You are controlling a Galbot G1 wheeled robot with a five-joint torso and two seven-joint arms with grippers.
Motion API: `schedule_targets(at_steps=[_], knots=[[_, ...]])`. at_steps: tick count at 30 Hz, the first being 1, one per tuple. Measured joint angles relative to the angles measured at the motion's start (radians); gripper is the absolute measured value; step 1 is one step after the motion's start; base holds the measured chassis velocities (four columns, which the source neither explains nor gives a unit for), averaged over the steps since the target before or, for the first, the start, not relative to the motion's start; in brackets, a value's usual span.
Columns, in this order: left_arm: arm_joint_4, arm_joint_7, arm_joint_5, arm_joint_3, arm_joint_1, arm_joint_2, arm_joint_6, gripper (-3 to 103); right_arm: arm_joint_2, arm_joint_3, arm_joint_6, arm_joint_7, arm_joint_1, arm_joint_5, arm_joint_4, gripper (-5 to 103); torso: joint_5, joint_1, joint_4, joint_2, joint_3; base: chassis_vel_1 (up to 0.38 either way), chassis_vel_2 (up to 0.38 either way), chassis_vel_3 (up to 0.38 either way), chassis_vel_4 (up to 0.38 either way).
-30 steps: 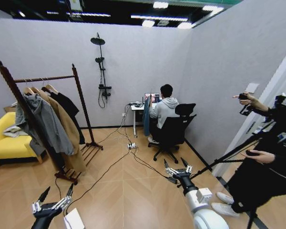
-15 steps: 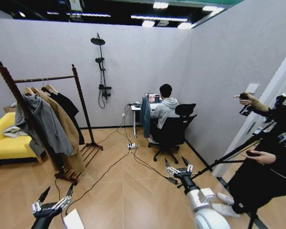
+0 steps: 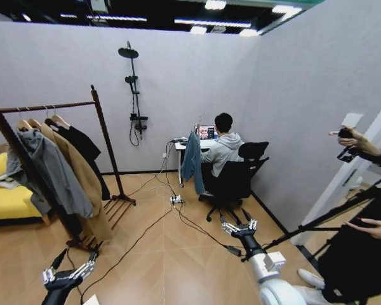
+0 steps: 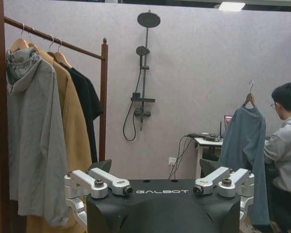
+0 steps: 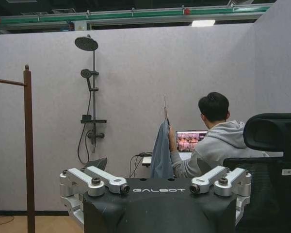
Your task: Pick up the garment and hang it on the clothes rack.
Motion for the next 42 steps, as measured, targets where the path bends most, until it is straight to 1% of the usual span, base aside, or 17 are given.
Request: schedule_targets(at_steps=[13, 14, 17, 18, 20, 21, 24, 25, 28, 30, 33, 34, 35, 39, 40, 41, 42], knots=[[0.0, 0.0, 0.0, 0.0, 0.0, 0.0, 0.0, 100, -0.001, 0.002, 0.009, 0.003, 0.002, 0.003, -0.009, 100, 0.0002, 0.0, 0.0, 0.0, 0.0, -0.345, 0.343, 0.337, -0.336], [0.0, 0.0, 0.0, 0.0, 0.0, 0.0, 0.0, 100, -0.002, 0.004, 0.011, 0.003, 0.002, 0.004, -0.011, 100, -0.0018, 0.0, -0.0003, 0.0, 0.0, -0.382, 0.356, 0.371, -0.36], [0.0, 0.001, 0.0, 0.0, 0.0, 0.0, 0.0, 100, -0.004, 0.009, 0.016, 0.003, 0.003, 0.009, -0.015, 100, 0.0012, 0.0, 0.0001, 0.0, 0.0, -0.353, 0.36, 0.368, -0.351], [0.0, 0.001, 0.0, 0.0, 0.0, 0.0, 0.0, 100, -0.005, 0.012, 0.018, 0.003, 0.002, 0.012, -0.017, 100, -0.0012, 0.0, -0.0003, 0.0, 0.0, -0.369, 0.316, 0.364, -0.332], [0.0, 0.0, 0.0, 0.0, 0.0, 0.0, 0.0, 100, -0.006, 0.015, 0.02, 0.003, 0.002, 0.014, -0.018, 100, -0.0021, 0.0, -0.0004, 0.0, 0.0, -0.369, 0.316, 0.361, -0.34], [0.0, 0.001, 0.0, 0.0, 0.0, 0.0, 0.0, 100, -0.008, 0.02, 0.024, 0.002, 0.001, 0.016, -0.02, 100, 0.0008, 0.0, -0.0001, 0.0, 0.0, -0.363, 0.366, 0.326, -0.367], [0.0, 0.0, 0.0, 0.0, 0.0, 0.0, 0.0, 100, -0.008, 0.022, 0.026, 0.002, 0.001, 0.017, -0.02, 100, 0.0009, 0.0, 0.0, 0.0, 0.0, -0.347, 0.373, 0.326, -0.32], [0.0, 0.0, 0.0, 0.0, 0.0, 0.0, 0.0, 100, -0.01, 0.025, 0.029, 0.002, -0.001, 0.018, -0.02, 100, -0.0017, 0.0, -0.0003, 0.0, 0.0, -0.352, 0.332, 0.342, -0.374], [0.0, 0.001, 0.0, 0.0, 0.0, 0.0, 0.0, 100, -0.011, 0.027, 0.032, 0.002, -0.003, 0.018, -0.02, 100, 0.0008, 0.0, 0.0, 0.0, 0.0, -0.35, 0.38, 0.36, -0.369], [0.0, 0.0, 0.0, 0.0, 0.0, 0.0, 0.0, 100, -0.011, 0.028, 0.033, 0.002, -0.006, 0.018, -0.018, 100, -0.0017, 0.0, -0.0003, 0.0, 0.0, -0.355, 0.327, 0.357, -0.306], [0.0, 0.001, 0.0, 0.0, 0.0, 0.0, 0.0, 100, -0.011, 0.028, 0.034, 0.002, -0.007, 0.018, -0.017, 100, 0.0009, 0.0, 0.0001, 0.0, 0.0, -0.35, 0.342, 0.352, -0.336], [0.0, 0.001, 0.0, 0.0, 0.0, 0.0, 0.0, 100, -0.011, 0.028, 0.034, 0.002, -0.007, 0.018, -0.017, 100, 0.0009, 0.0, 0.0001, 0.0, 0.0, -0.338, 0.379, 0.349, -0.363], [0.0, 0.0, 0.0, 0.0, 0.0, 0.0, 0.0, 100, -0.011, 0.028, 0.035, 0.001, -0.008, 0.014, -0.017, 100, -0.0015, 0.0, -0.0003, 0.0, 0.0, -0.354, 0.322, 0.348, -0.351], [0.0, 0.0, 0.0, 0.0, 0.0, 0.0, 0.0, 100, -0.01, 0.019, 0.036, 0.0, -0.011, 0.006, -0.016, 100, 0.0008, 0.0, 0.0, 0.0, 0.0, -0.353, 0.367, 0.347, -0.353], [0.0, 0.0, 0.0, 0.0, 0.0, 0.0, 0.0, 100, -0.01, 0.019, 0.036, 0.0, -0.011, 0.006, -0.016, 100, 0.0008, 0.0, 0.0, 0.0, 0.0, -0.341, 0.399, 0.333, -0.331], [0.0, 0.0, 0.0, 0.0, 0.0, 0.0, 0.0, 100, -0.009, 0.015, 0.038, 0.001, -0.011, 0.004, -0.016, 100, -0.002, 0.0, -0.0003, 0.0, 0.0, -0.343, 0.337, 0.356, -0.331], [0.0, 0.0, 0.0, 0.0, 0.0, 0.0, 0.0, 100, -0.008, 0.011, 0.038, 0.004, -0.009, 0.004, -0.015, 100, -0.0007, 0.0, -0.0005, 0.0, 0.0, -0.343, 0.337, 0.34, -0.36]])
